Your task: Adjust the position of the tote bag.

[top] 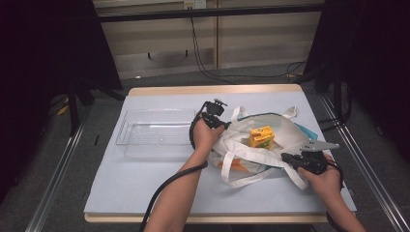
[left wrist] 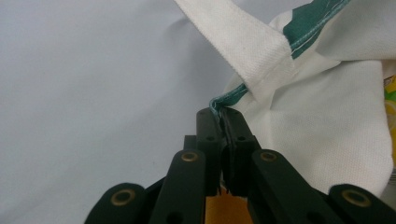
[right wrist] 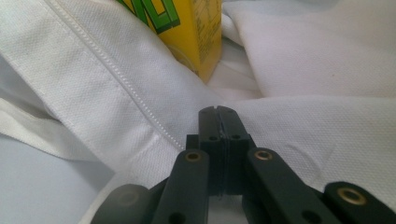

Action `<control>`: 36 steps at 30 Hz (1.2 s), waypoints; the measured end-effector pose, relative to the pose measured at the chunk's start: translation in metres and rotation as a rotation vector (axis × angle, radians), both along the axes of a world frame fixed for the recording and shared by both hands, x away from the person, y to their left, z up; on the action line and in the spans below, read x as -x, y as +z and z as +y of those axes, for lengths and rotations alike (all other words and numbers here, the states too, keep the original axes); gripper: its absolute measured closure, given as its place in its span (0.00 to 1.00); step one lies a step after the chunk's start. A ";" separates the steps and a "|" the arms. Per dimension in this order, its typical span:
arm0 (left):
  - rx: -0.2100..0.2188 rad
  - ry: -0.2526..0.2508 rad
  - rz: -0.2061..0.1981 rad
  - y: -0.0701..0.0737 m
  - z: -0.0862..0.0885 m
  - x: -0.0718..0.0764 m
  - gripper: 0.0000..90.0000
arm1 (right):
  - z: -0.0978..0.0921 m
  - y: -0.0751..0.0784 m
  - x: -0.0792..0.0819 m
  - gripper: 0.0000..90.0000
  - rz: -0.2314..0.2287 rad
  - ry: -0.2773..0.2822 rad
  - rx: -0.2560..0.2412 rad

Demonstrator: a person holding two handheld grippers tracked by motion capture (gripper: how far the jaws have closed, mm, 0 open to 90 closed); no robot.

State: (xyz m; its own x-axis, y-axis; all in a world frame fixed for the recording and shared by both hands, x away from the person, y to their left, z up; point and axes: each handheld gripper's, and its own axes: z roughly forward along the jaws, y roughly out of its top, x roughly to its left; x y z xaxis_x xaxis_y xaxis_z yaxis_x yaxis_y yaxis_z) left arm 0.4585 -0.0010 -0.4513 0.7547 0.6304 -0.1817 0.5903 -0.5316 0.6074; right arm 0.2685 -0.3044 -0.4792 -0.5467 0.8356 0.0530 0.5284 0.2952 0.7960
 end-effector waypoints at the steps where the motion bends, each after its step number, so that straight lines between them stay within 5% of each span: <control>1: 0.000 0.001 0.000 0.000 0.000 0.000 0.97 | 0.000 0.000 0.000 0.99 -0.001 0.000 0.000; 21: 0.032 -0.025 -0.017 0.015 0.003 0.004 0.90 | -0.002 0.011 0.002 0.82 -0.038 -0.032 -0.025; 30: 0.043 -0.015 -0.034 0.026 0.008 0.008 0.78 | -0.001 0.021 0.003 0.67 -0.036 -0.032 -0.035; 36: 0.055 -0.057 -0.032 0.034 0.010 0.013 0.70 | 0.001 0.022 0.003 0.57 -0.007 -0.040 -0.044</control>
